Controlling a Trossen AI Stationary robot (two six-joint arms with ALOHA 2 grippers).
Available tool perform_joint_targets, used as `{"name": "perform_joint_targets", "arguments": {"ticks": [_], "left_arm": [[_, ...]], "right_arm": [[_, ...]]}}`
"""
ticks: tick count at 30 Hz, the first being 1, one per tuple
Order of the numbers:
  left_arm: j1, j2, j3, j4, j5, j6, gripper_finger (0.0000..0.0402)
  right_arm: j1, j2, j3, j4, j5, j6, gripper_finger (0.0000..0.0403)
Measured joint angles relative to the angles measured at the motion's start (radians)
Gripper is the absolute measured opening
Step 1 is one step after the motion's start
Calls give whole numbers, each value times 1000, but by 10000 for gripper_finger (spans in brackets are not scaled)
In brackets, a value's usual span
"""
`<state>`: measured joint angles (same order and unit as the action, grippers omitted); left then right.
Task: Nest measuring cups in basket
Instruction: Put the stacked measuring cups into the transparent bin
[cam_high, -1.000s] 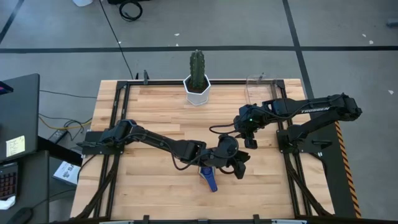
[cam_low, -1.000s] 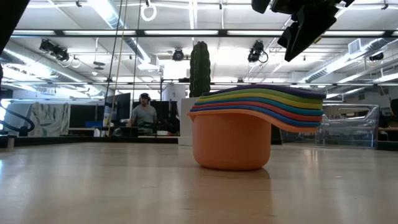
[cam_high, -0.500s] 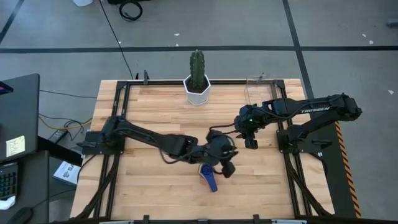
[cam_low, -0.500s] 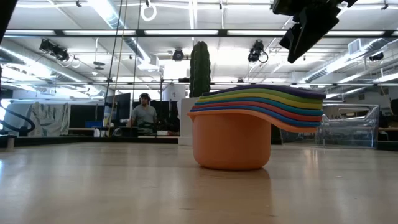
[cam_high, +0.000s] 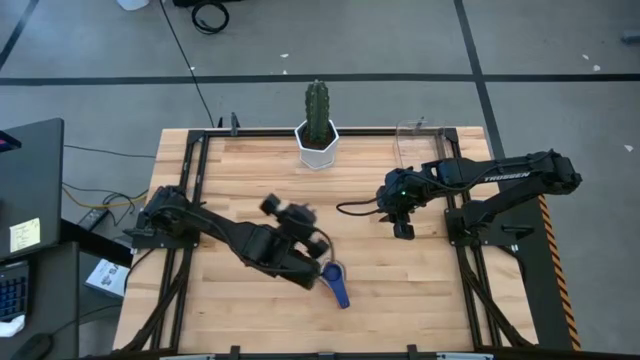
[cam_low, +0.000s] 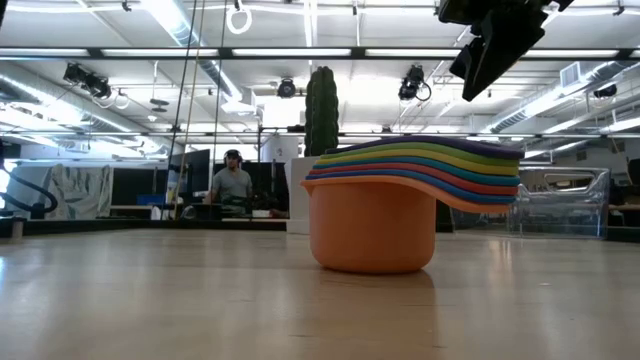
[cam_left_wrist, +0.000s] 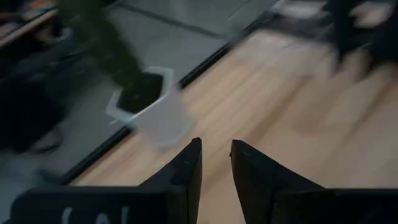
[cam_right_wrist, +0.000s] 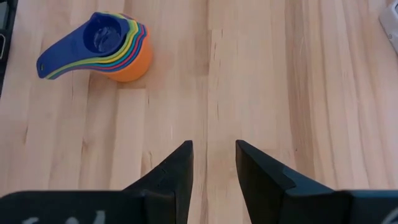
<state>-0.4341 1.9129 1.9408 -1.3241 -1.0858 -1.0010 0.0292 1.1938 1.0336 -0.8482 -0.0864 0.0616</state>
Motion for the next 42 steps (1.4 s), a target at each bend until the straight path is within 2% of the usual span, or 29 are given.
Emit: {"name": "perform_joint_targets", "arguments": {"ticks": [4, 9, 13, 20, 23, 28, 36, 42], "left_arm": [[-13, 0, 0, -234, -37, -201, 91], [-30, -22, -63, -246, -43, -196, 91], [-42, -71, -211, -245, -12, -280, 91], [-81, -177, -481, -247, 105, -437, 91], [-91, -239, -556, -245, 104, -480, 91], [-111, -384, -625, -246, 89, -468, 91], [-170, -626, -625, -215, 11, -337, 91], [-222, -773, -625, -185, 26, -321, 91]], "right_arm": [[-4, 0, 0, 0, 5, 25, 125], [-16, 0, 0, -2, 15, 57, 125], [-25, 0, 0, -2, 15, 87, 125], [-34, 0, 0, -1, 15, 104, 125], [-34, 0, 0, -1, 15, 105, 125], [-34, 0, 0, -1, 15, 156, 125], [-34, 0, 0, 1, 15, 183, 125], [-34, 0, 0, 1, 15, 183, 125]]}}
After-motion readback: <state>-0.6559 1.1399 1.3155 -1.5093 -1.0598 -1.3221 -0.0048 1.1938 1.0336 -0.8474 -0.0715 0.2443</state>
